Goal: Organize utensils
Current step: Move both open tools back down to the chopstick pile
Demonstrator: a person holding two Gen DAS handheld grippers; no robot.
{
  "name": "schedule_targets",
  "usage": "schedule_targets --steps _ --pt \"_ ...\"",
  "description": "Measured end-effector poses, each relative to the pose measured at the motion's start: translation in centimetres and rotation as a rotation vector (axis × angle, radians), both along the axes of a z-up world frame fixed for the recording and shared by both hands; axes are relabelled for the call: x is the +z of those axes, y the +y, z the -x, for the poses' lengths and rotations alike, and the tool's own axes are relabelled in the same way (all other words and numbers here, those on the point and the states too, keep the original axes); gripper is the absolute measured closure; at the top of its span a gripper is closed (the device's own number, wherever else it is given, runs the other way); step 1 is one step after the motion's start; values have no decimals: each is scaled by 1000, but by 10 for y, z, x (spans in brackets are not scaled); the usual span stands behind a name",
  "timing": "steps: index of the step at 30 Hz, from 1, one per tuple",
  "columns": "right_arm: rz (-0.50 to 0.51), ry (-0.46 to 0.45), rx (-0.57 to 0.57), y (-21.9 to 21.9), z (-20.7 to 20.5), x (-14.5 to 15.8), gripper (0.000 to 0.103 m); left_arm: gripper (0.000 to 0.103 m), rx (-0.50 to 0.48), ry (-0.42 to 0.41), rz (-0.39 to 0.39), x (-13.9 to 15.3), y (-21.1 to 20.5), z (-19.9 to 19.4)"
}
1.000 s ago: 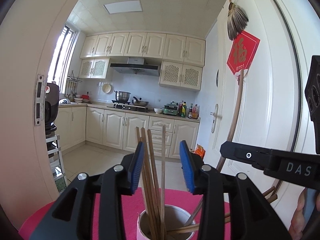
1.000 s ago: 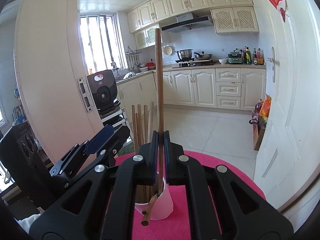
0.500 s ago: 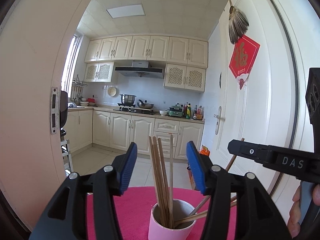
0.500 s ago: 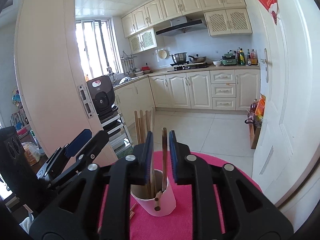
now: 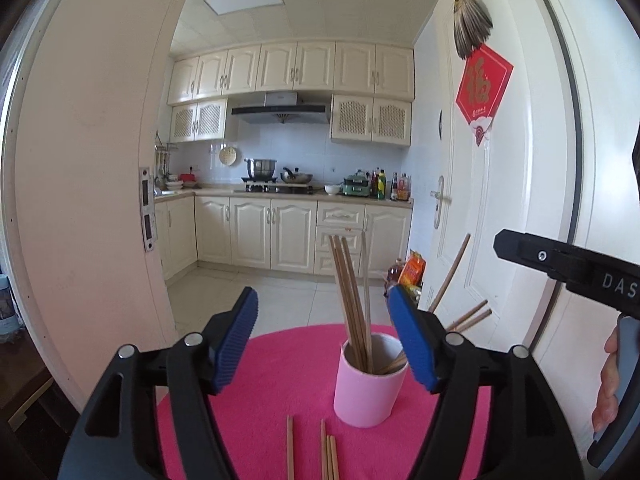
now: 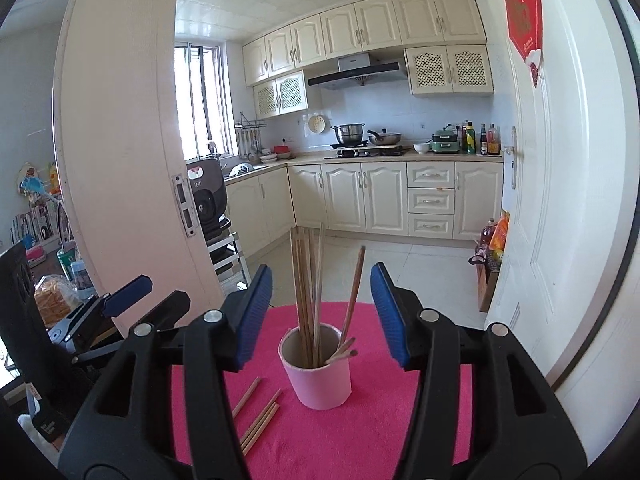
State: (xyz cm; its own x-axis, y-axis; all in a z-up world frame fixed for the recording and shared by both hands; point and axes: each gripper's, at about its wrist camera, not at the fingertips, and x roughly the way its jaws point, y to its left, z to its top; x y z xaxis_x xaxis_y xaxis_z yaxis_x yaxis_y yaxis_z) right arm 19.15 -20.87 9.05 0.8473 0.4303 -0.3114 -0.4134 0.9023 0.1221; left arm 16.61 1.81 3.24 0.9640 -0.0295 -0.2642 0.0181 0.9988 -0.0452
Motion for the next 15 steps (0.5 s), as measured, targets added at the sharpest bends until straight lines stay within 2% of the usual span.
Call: schedule_targets --steps 7,11,15 --pt "101 123 45 30 22 -39 52 35 -38 329 39 -42 38 -5" --pt "157 264 66 47 16 -73 52 35 -36 544 45 -79 54 -14" --pt "184 413 78 59 6 -111 52 35 -13 686 86 -114 68 -22"
